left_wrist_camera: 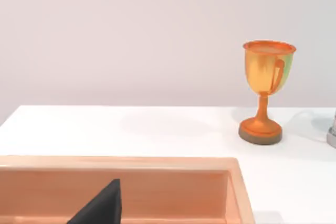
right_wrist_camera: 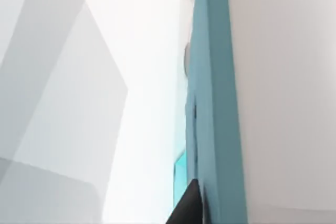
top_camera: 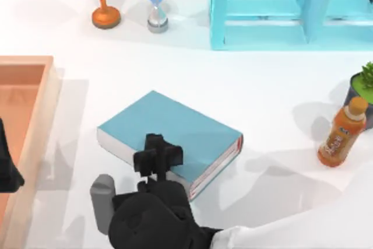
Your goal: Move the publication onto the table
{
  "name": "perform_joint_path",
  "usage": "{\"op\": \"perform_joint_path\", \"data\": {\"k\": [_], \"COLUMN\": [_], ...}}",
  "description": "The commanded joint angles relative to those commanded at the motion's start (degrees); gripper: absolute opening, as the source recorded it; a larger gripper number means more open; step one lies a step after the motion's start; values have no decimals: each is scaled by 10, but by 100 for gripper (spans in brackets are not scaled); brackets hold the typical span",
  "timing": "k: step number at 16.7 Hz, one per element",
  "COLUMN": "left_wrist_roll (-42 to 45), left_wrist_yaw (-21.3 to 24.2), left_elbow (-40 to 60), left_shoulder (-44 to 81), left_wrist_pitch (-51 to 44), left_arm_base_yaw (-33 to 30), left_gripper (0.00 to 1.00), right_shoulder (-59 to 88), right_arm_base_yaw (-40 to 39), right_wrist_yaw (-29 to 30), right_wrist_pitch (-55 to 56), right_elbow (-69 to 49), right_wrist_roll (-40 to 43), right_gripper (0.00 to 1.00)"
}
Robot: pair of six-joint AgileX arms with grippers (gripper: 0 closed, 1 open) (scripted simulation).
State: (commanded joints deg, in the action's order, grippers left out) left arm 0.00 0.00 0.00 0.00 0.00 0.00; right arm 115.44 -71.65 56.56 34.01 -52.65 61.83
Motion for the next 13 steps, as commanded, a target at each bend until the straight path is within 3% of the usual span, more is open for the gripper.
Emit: {"op": "perform_joint_path", "data": {"k": [5, 13], "left_wrist_roll": [0, 0], "left_wrist_yaw": [0, 0], "left_elbow": [0, 0], "left_shoulder": [0, 0], "left_wrist_pitch": [0, 0], "left_arm_base_yaw": [0, 0], "left_gripper": [100, 100], "right_shoulder": [8, 8], "right_arm_base_yaw": [0, 0], "right_wrist_yaw": [0, 0], "right_wrist_pitch": [10, 10], "right_elbow": [2, 2], "right_wrist_roll": [0, 0], "right_gripper": [0, 60]}}
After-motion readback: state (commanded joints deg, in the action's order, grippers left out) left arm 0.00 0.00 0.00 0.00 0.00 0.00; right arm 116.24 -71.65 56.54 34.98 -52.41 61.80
